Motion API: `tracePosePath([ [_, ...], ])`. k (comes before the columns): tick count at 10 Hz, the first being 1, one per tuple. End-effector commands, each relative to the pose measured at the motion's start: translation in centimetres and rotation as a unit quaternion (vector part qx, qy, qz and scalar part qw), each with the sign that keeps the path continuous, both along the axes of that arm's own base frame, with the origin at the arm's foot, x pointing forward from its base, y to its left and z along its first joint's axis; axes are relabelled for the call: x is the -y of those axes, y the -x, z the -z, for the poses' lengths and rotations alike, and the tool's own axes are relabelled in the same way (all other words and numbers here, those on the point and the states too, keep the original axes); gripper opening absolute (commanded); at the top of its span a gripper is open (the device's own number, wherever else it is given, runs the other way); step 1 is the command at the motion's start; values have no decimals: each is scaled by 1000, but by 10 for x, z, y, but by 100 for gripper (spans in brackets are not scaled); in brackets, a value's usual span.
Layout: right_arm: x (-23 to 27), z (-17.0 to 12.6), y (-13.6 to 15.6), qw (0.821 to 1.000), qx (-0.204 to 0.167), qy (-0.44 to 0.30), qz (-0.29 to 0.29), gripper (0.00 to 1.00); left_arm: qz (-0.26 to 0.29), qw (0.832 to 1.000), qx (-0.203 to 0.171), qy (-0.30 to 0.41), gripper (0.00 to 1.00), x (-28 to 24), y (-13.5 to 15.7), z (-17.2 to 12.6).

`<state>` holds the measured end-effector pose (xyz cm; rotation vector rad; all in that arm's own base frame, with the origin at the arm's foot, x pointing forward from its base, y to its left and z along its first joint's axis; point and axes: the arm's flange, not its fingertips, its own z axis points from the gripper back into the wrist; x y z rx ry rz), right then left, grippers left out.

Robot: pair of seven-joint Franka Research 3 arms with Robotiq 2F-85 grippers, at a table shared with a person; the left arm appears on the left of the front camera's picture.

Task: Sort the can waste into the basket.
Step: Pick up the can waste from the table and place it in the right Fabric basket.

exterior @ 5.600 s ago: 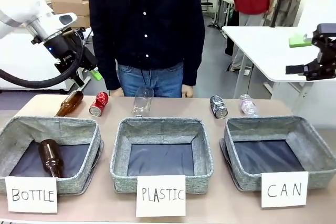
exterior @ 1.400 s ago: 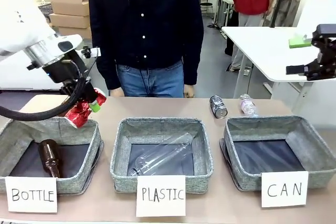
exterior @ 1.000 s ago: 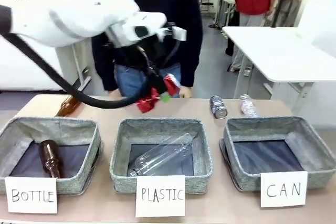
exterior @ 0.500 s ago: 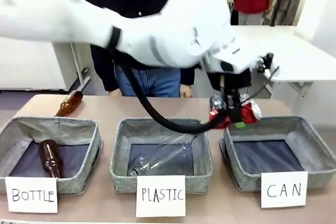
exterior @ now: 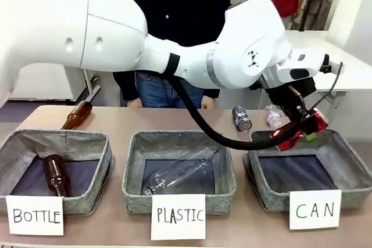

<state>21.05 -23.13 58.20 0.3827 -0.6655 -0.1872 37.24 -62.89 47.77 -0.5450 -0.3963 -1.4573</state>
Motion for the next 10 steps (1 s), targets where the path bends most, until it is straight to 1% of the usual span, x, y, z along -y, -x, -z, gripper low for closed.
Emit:
tracePosePath([
  [1,3,1,1,1000,-11,0,5,100,-13,1000,-11,3,41,3,3,0],
  [2,3,1,1,1000,-11,0,5,100,-50,999,-3,-14,41,3,-30,18],
  [3,3,1,1,1000,-11,0,5,100,-58,998,-24,18,41,11,-44,35],
  [4,3,1,1,1000,-11,0,5,100,-54,997,-44,44,41,20,-46,43],
  [5,3,1,1,1000,-11,0,5,100,-45,996,-43,63,41,27,-42,45],
  [6,3,1,1,1000,-11,0,5,100,-33,996,-55,67,41,30,-39,45],
  [7,3,1,1,1000,-11,0,5,100,-32,996,-56,65,41,30,-40,46],
  [8,3,1,1,1000,-11,0,5,100,-35,996,-62,53,90,29,-40,48],
  [9,3,1,1,1000,-11,0,5,100,-34,996,-60,52,98,28,-40,47],
  [10,3,1,1,1000,-11,0,5,100,-28,996,-58,55,100,27,-38,44],
])
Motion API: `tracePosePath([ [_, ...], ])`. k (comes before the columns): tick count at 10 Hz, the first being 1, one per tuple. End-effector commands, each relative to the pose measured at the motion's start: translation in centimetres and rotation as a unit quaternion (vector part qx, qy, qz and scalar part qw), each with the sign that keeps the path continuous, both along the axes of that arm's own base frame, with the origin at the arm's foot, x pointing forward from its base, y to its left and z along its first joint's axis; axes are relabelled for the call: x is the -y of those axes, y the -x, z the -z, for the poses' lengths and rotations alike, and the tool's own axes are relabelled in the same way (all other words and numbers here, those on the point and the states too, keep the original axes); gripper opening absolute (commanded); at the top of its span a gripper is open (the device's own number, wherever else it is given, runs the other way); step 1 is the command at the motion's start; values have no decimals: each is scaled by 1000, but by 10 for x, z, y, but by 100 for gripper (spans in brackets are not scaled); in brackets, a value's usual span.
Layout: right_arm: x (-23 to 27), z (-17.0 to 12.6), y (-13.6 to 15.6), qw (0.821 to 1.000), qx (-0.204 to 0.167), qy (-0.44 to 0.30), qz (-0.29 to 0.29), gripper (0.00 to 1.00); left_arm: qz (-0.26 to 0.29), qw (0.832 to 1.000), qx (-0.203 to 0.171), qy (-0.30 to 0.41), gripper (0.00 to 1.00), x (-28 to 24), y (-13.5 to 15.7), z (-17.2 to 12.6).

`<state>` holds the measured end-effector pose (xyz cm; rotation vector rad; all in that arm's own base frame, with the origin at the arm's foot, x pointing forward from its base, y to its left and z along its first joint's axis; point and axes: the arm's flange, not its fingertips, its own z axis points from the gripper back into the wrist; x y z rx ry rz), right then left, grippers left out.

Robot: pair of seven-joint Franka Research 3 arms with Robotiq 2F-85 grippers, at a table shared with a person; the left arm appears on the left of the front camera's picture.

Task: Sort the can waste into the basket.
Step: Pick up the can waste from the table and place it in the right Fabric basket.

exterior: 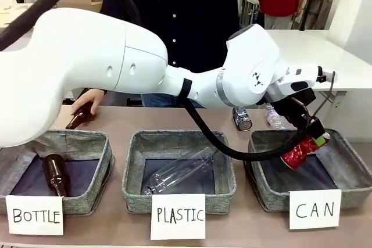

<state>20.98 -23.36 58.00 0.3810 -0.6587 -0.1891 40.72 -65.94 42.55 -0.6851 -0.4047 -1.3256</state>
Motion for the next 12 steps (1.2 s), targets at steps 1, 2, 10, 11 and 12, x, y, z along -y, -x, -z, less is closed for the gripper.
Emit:
tracePosePath([
  [1,1,-1,1,1000,-7,-1,4,100,14,1000,-5,6,100,-5,-2,-11],
  [2,1,-1,1,1000,-7,-1,4,100,12,1000,-7,9,100,-6,0,-12],
  [10,-68,-39,-14,993,80,-48,-69,100,-55,987,-148,-20,100,-178,83,-56],
  [11,-95,-49,-18,988,106,-75,-86,100,-99,980,-174,-15,100,-222,86,-60],
  [12,-121,-53,-23,982,118,-107,-102,100,-137,968,-209,22,100,-266,90,-62],
])
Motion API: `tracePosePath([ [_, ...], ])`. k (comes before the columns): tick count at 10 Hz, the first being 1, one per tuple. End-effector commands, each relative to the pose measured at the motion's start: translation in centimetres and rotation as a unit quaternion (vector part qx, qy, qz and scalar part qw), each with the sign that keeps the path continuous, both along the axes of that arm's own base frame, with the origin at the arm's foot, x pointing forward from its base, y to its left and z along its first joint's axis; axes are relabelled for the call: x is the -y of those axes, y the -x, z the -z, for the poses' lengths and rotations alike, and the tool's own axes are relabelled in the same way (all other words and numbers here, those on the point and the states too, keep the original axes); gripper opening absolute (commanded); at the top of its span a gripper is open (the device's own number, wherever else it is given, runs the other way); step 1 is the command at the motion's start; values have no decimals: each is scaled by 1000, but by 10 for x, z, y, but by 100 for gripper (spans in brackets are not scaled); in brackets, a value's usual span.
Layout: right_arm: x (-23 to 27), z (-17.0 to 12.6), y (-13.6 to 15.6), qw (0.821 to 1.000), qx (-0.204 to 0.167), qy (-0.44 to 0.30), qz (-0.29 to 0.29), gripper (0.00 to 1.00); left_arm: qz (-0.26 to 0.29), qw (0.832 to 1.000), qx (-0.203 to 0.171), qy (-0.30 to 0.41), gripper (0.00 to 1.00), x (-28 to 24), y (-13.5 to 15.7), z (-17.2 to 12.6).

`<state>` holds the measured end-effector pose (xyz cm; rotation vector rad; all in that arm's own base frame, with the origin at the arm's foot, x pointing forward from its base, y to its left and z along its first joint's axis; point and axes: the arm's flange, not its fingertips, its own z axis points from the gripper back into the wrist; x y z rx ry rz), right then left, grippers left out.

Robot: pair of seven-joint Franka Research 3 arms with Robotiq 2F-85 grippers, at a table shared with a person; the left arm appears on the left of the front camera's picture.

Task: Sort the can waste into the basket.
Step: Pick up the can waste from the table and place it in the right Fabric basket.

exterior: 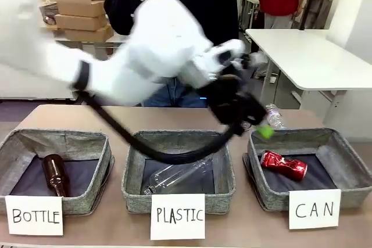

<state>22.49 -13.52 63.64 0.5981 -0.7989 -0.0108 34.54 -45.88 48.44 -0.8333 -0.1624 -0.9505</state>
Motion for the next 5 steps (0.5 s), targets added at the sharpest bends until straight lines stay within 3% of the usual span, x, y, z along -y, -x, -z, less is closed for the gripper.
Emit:
tracePosePath([
  [1,-47,7,-16,999,19,-40,-5,100,-75,995,-36,56,100,-107,31,-6],
  [2,-76,11,-19,995,16,-89,-43,100,-176,980,-38,84,100,-159,30,-16],
  [4,-119,20,-19,982,-6,-154,-108,100,-257,951,-100,141,100,-247,19,-35],
  [5,-133,28,-19,972,-29,-189,-134,100,-261,943,-133,158,100,-285,11,-36],
])
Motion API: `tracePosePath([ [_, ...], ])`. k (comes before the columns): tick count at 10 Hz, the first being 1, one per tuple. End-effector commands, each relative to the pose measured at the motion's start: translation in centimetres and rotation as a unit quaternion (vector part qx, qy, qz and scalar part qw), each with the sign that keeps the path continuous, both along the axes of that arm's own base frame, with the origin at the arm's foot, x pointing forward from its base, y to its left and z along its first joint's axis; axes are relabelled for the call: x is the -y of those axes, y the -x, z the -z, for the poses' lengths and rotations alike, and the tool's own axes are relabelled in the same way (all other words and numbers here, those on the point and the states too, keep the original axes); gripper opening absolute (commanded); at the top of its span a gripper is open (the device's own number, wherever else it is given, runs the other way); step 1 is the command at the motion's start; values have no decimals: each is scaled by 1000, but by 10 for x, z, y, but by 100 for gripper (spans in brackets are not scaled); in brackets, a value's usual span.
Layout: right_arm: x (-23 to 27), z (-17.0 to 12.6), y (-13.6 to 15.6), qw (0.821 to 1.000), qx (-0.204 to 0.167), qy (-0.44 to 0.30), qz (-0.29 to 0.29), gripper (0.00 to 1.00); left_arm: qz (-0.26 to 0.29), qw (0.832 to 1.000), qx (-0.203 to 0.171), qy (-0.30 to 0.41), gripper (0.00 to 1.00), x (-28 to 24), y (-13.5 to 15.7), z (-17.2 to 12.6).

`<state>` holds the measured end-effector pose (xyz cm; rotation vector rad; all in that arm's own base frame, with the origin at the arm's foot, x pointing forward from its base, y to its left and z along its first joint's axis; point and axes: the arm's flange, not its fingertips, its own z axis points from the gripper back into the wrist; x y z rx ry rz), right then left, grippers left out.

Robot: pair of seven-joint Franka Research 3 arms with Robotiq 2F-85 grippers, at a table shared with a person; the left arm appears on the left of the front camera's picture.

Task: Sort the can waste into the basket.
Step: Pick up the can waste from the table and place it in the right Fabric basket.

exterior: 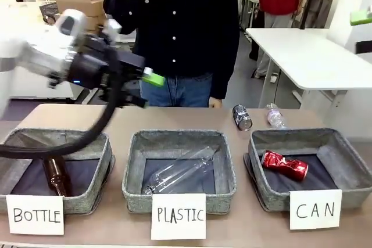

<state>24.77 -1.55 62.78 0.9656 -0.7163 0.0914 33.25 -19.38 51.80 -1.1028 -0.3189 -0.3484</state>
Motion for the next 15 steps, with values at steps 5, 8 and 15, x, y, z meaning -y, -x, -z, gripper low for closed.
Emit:
tracePosePath([
  [5,-27,16,-10,992,-73,-73,-72,100,-101,982,-47,154,100,-178,-1,48],
  [8,-27,16,-10,992,-73,-73,-72,100,-51,990,-35,123,100,-145,-8,9],
  [15,-27,16,-10,992,-73,-73,-72,100,-51,990,-35,123,100,-145,-8,9],
])
